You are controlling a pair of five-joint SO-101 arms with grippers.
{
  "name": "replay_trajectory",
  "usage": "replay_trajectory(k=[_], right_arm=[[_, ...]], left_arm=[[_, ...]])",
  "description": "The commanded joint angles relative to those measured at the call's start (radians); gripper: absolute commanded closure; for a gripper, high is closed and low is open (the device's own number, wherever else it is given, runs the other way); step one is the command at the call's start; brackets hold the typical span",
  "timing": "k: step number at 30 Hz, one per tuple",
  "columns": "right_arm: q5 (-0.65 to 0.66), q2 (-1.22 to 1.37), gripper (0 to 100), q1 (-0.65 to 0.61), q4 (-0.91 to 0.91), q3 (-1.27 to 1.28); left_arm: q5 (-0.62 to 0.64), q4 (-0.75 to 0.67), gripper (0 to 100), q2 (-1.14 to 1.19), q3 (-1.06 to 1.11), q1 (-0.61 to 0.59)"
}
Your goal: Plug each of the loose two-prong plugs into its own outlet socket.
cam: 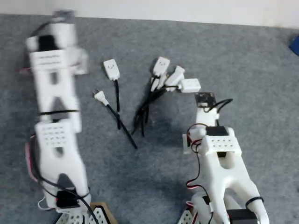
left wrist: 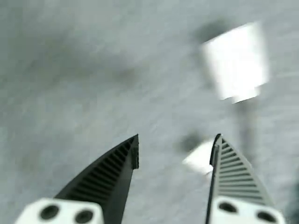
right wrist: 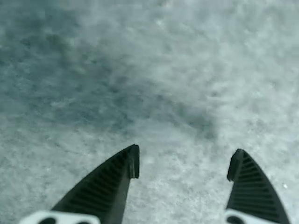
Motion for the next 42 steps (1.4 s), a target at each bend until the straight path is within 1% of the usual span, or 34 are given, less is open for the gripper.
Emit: replay_trajectory(k=[1, 4, 6, 9, 12, 14, 16, 21, 27, 35, 40, 42], right_arm=[[0.005, -0.018, 70.0, 0.041, 0.033, -0.062], [0.006, -0.018, 70.0, 0.042, 0.05, -0.068], [0.009, -0.018, 70.0, 0.065, 0.056, -0.084], [0.011, -0.018, 70.0, 0.168, 0.085, -0.147], [0.012, -0.018, 70.0, 0.305, 0.114, -0.216], [0.012, -0.018, 70.0, 0.392, 0.13, -0.251], [0.014, -0.018, 70.0, 0.446, 0.134, -0.268], [0.014, -0.018, 70.0, 0.455, 0.134, -0.269], [0.012, -0.11, 70.0, 0.417, 0.131, -0.219], [0.012, -0.338, 70.0, 0.374, 0.127, -0.091], [0.012, -0.423, 70.0, 0.335, 0.127, -0.044], [0.012, -0.438, 70.0, 0.329, 0.127, -0.035]], left_arm=[[0.026, -0.196, 74, -0.033, 0.021, 0.087], [0.055, -0.353, 74, 0.047, 0.039, 0.096], [0.063, -0.396, 74, 0.096, 0.035, 0.101], [0.052, -0.407, 74, 0.125, 0.033, 0.136], [-0.028, -0.399, 74, 0.125, 0.033, 0.216], [-0.041, -0.399, 74, 0.125, 0.033, 0.263], [-0.043, -0.407, 74, 0.131, 0.033, 0.309], [-0.109, -0.428, 74, 0.136, 0.041, 0.401], [-0.11, -0.532, 75, 0.156, 0.042, 0.449], [-0.114, -0.652, 75, 0.355, 0.035, 0.452], [-0.115, -0.658, 75, 0.374, 0.033, 0.455], [-0.115, -0.664, 78, 0.378, 0.035, 0.455]])
